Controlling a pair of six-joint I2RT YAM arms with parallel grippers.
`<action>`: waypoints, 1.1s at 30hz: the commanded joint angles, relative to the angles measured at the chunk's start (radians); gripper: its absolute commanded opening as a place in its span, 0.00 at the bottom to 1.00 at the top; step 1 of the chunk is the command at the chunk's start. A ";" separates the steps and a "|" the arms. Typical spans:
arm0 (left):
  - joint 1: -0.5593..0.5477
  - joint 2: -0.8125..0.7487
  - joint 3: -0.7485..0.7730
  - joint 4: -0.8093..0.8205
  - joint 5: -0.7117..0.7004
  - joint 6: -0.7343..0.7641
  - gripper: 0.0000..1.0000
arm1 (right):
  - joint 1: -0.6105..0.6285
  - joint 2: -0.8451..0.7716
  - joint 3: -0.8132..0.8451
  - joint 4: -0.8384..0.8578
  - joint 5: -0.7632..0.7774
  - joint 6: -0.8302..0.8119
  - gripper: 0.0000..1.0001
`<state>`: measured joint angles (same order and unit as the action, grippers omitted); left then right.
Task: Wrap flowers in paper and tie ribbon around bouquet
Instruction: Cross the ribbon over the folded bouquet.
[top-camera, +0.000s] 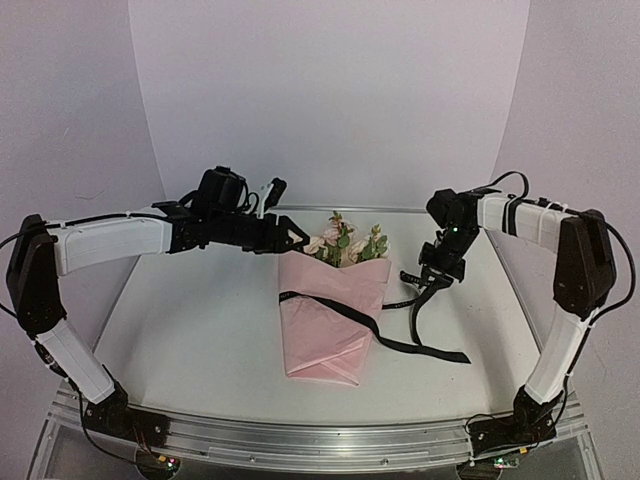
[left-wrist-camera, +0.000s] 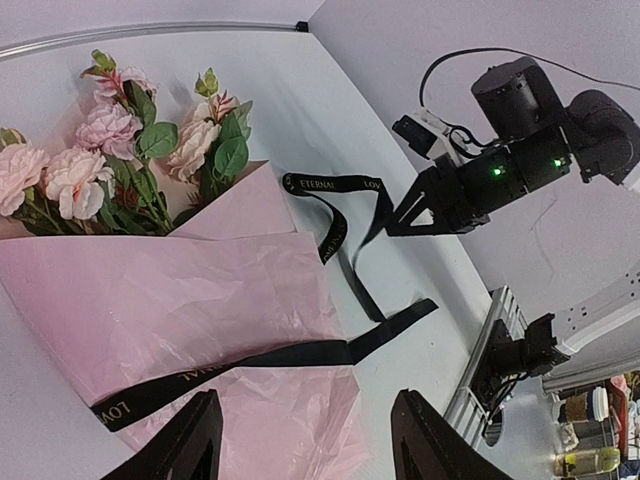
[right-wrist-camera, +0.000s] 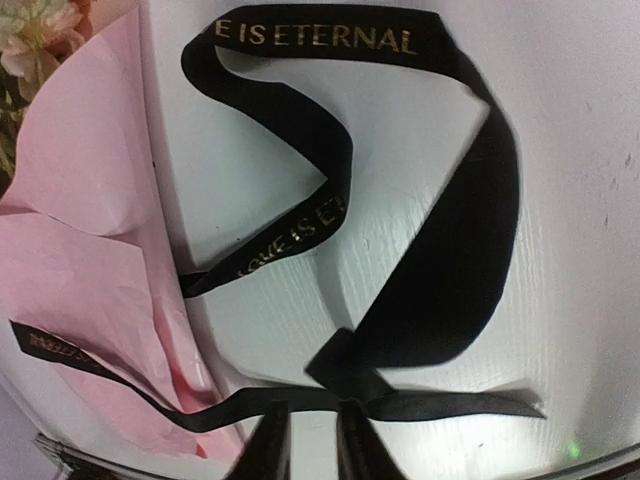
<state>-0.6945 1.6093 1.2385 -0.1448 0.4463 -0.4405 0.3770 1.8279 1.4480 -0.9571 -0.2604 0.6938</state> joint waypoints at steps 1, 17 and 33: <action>0.005 -0.035 -0.007 0.050 0.017 -0.013 0.60 | 0.013 0.039 -0.033 0.068 0.068 -0.049 0.47; 0.006 -0.014 -0.002 0.038 0.007 -0.025 0.60 | 0.117 0.090 -0.181 0.189 0.244 0.146 0.50; 0.004 0.143 0.016 -0.125 -0.094 0.047 0.59 | 0.135 -0.149 -0.281 0.196 0.230 0.220 0.00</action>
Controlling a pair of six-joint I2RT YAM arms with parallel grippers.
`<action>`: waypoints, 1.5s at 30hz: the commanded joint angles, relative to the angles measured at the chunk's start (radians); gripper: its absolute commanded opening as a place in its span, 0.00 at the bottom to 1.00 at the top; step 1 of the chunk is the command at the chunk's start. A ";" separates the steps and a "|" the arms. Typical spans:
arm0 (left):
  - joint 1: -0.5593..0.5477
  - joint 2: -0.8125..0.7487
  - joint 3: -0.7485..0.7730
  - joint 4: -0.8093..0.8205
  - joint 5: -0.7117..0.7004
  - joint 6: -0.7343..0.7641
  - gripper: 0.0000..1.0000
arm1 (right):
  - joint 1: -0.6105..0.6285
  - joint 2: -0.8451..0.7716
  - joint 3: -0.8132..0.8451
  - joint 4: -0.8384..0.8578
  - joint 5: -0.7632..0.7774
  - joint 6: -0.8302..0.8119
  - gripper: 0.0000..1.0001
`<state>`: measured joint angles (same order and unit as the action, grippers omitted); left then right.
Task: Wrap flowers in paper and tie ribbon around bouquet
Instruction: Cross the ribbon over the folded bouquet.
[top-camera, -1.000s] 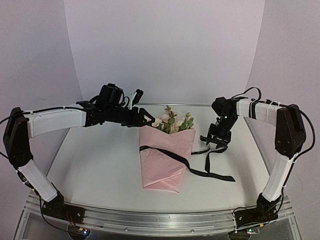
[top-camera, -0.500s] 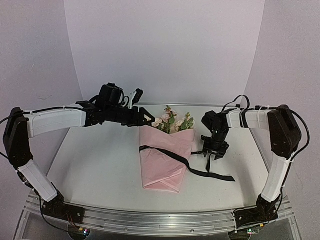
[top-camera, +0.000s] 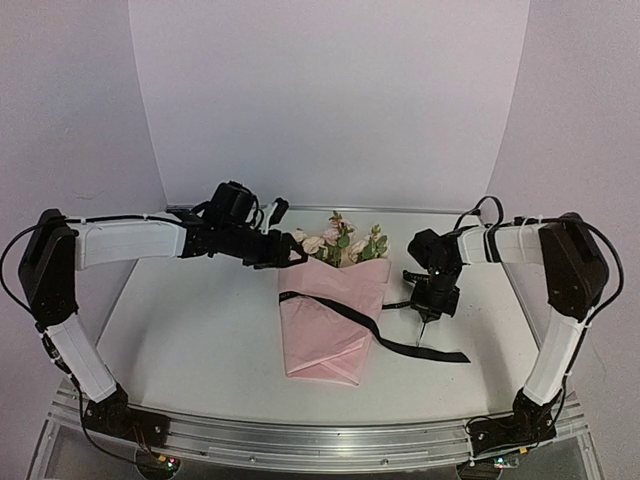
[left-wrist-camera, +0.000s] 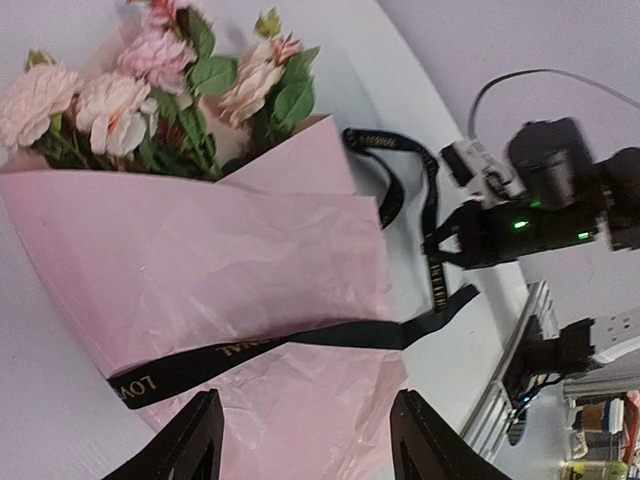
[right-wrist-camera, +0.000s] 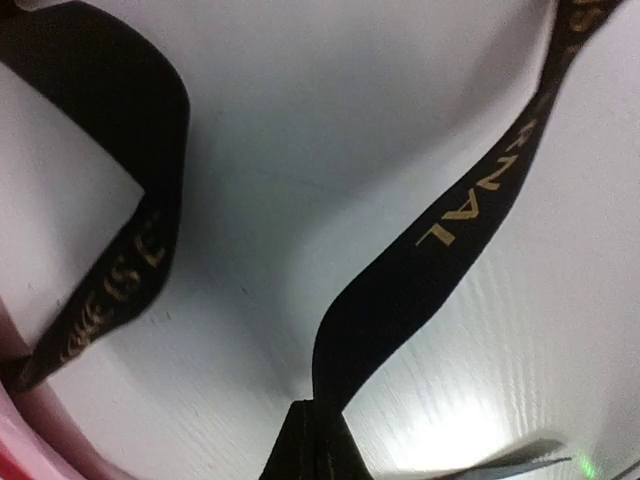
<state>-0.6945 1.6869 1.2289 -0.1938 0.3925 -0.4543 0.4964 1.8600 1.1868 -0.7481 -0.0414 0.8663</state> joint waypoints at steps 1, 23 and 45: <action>0.004 0.085 0.035 -0.096 -0.052 0.073 0.58 | 0.036 -0.221 -0.018 -0.013 0.006 0.063 0.00; -0.039 0.319 0.272 -0.359 -0.208 0.513 0.61 | 0.335 0.044 0.241 0.341 -0.162 0.437 0.00; -0.080 0.341 0.255 -0.259 -0.252 0.538 0.05 | 0.363 0.123 0.151 0.656 -0.194 0.222 0.12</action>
<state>-0.7742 2.0697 1.4841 -0.5033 0.1508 0.0789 0.8457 1.9657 1.3571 -0.1667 -0.2303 1.1690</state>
